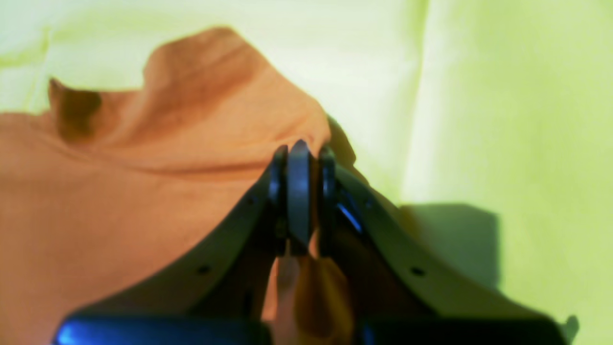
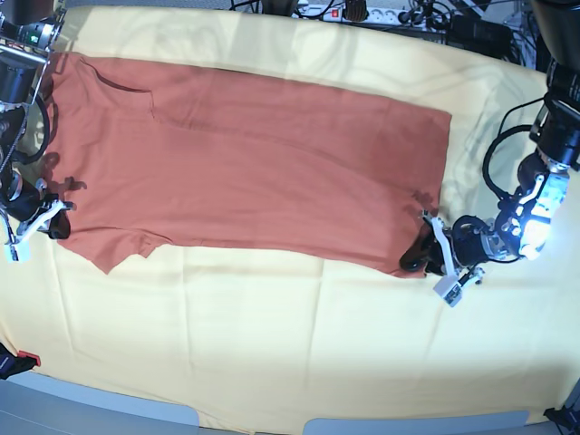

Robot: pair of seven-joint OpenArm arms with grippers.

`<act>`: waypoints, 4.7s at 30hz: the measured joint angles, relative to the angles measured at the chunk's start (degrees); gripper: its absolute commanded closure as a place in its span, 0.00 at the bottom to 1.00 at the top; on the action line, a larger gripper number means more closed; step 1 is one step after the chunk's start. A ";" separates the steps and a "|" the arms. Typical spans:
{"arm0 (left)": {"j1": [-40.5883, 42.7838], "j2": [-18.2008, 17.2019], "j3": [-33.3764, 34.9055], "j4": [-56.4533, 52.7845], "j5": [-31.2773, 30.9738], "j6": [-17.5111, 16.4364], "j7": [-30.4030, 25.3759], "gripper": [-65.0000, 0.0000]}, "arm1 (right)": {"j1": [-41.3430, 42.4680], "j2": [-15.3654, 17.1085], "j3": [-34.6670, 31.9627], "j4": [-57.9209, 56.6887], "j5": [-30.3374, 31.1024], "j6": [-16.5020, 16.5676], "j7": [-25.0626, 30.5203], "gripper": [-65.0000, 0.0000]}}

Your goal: Fold the T-shirt properly

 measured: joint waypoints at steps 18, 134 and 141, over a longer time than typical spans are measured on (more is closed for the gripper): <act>0.37 -0.17 -7.63 0.07 -7.98 -4.39 5.20 1.00 | -0.63 0.07 0.00 0.00 6.62 0.07 -4.37 1.00; 16.20 -19.50 -7.56 28.28 -31.12 -4.15 31.67 0.56 | -9.49 3.04 -0.28 12.13 18.71 0.39 -16.94 0.30; 17.00 -18.12 -7.56 28.28 -31.10 -4.15 31.06 0.56 | -8.52 -1.44 -0.31 12.11 9.88 0.33 -10.38 0.30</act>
